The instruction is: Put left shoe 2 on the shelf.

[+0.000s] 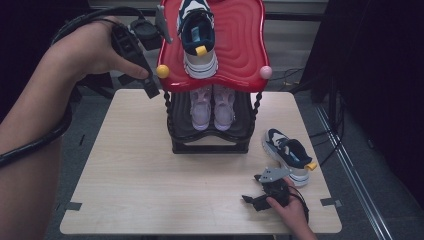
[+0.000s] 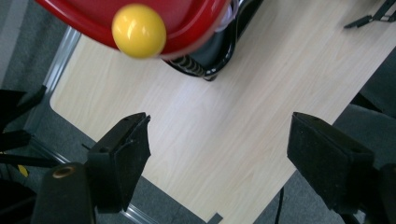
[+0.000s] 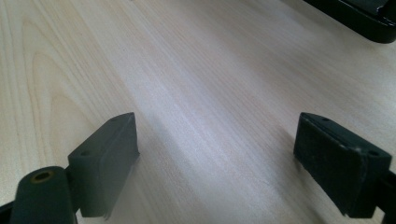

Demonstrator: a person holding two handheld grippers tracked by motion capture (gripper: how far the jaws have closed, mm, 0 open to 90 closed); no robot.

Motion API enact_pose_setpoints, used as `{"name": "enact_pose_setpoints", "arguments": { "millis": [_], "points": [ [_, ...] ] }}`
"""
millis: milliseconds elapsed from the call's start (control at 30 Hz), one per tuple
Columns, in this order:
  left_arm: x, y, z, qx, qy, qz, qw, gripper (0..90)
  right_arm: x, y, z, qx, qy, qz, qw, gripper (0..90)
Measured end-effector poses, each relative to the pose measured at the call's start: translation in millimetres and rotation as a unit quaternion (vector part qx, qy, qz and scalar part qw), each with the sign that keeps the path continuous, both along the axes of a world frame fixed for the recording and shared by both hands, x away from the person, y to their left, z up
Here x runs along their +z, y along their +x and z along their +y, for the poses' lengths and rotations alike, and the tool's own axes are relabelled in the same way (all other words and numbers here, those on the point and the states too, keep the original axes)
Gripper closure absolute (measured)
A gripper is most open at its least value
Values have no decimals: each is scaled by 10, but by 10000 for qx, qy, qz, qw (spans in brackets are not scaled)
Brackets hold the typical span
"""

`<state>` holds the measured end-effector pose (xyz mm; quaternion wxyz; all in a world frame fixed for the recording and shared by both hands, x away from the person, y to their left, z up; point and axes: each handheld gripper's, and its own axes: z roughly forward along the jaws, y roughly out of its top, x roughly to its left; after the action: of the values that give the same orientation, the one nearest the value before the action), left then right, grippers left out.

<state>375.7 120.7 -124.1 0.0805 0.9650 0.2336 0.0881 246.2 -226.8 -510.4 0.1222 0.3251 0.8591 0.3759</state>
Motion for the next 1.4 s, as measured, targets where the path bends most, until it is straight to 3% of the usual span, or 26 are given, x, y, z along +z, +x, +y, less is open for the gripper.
{"name": "enact_pose_setpoints", "arguments": {
  "millis": [100,267,767,1033,1400],
  "points": [
    [-75,-18,42,49,-57,46,10000,207,0,0,0,0,1,1,10000,132],
    [-213,-24,94,67,68,214,9997,213,0,0,0,0,1,0,10000,132],
    [-646,-44,162,126,-8,459,9989,214,2,0,-2,6,-6,8,10000,132],
    [-972,-76,160,164,-60,602,9980,213,3,0,0,10,1,11,10000,132],
    [-1429,-155,141,117,36,814,9966,217,4,0,-1,18,-13,-9,10000,131]
  ]
}}
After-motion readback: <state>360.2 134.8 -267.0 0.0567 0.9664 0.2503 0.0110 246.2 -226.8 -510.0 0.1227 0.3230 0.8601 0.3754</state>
